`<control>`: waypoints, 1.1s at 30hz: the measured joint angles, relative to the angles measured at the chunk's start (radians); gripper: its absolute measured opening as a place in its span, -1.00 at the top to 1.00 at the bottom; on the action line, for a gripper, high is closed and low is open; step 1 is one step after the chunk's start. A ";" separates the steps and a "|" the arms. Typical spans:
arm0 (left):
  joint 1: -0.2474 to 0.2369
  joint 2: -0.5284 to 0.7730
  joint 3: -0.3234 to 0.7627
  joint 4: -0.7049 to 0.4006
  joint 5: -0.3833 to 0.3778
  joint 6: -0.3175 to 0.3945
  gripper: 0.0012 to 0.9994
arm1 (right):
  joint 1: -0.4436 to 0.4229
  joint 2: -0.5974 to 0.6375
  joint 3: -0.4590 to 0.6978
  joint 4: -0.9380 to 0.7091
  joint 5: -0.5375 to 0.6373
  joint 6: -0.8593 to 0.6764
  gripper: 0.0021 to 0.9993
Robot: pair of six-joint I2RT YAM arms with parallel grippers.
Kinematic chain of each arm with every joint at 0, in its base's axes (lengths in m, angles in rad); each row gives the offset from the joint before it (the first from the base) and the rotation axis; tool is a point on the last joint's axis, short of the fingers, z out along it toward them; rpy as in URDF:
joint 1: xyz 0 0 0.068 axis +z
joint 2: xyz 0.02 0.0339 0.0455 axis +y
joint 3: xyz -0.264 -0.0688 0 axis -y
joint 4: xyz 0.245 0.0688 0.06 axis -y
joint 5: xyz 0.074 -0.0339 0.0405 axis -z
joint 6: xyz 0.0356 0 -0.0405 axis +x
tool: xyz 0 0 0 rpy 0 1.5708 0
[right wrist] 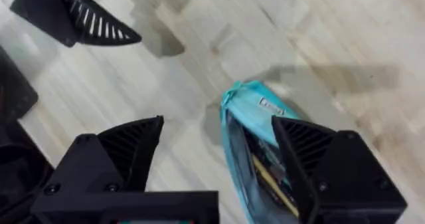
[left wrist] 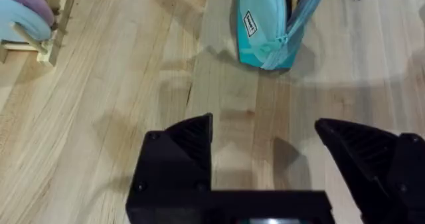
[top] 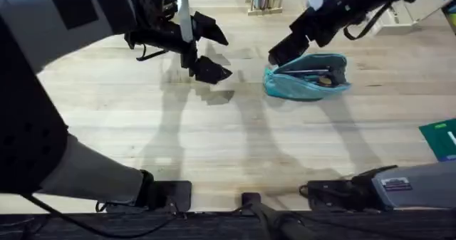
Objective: Unzip the bag, pick up the pens from the table one at a time and place them inside, then zip the bag closed.
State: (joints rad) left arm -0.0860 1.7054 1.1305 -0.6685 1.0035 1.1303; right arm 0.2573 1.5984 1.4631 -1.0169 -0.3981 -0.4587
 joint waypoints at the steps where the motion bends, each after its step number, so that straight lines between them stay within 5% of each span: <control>1: 0.000 0.000 0.000 0.000 0.000 0.000 -0.89 | 0.001 0.001 0.000 0.009 0.000 0.000 -1.00; 11: 0.000 0.000 0.000 0.000 0.000 0.000 -0.90 | 0.057 0.045 0.000 0.043 0.022 -0.103 -1.00; 21: 0.000 0.000 0.000 0.000 0.000 0.000 -0.89 | 0.170 0.047 0.000 0.045 0.204 -0.194 -1.00; 33: 0.000 0.000 0.000 0.000 0.000 0.000 -0.89 | 0.174 0.146 -0.004 0.019 0.238 -0.201 -1.00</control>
State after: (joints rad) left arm -0.0860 1.7054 1.1305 -0.6685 1.0035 1.1305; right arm 0.4316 1.7442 1.4591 -0.9981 -0.1596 -0.6597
